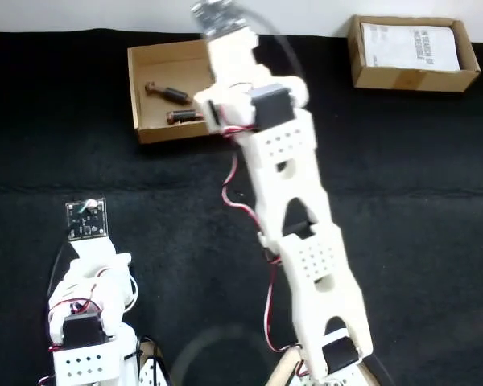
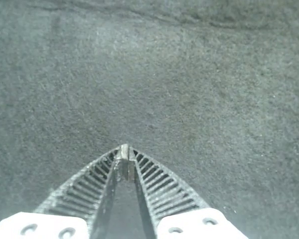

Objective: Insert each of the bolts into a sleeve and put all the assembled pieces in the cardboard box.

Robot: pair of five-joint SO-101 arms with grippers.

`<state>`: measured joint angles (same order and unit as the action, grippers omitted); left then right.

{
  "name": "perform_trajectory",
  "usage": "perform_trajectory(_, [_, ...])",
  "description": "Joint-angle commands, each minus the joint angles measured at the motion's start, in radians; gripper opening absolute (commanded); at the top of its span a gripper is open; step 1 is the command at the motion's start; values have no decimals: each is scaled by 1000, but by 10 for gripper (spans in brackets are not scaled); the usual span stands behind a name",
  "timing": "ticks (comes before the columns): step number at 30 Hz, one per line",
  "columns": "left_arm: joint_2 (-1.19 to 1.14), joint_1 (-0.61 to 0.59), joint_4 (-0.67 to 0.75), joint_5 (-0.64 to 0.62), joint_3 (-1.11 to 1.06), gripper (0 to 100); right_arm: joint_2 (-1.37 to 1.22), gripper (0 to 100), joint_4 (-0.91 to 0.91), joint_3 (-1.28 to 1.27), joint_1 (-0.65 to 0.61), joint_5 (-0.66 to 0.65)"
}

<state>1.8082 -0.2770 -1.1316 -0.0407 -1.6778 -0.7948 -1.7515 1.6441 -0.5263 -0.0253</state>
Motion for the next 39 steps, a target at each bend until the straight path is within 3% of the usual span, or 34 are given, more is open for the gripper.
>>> perform_trajectory(1, [-1,16,-3,3,-16,27,182,137,-16,127,39,69])
perform_trajectory(6, [-1,16,-3,3,-16,27,360,137,-16,108,47,77])
perform_trajectory(10, [-1,16,-3,3,-16,27,568,137,-16,-81,48,77])
perform_trajectory(25, [-1,50,2,-2,-16,24,1526,137,1,-1511,48,80])
perform_trajectory(32, [-1,163,-3,-2,-16,24,1825,137,240,-2112,59,80])
perform_trajectory(39, [-2,202,3,-3,-16,24,2080,137,619,-2663,242,80])
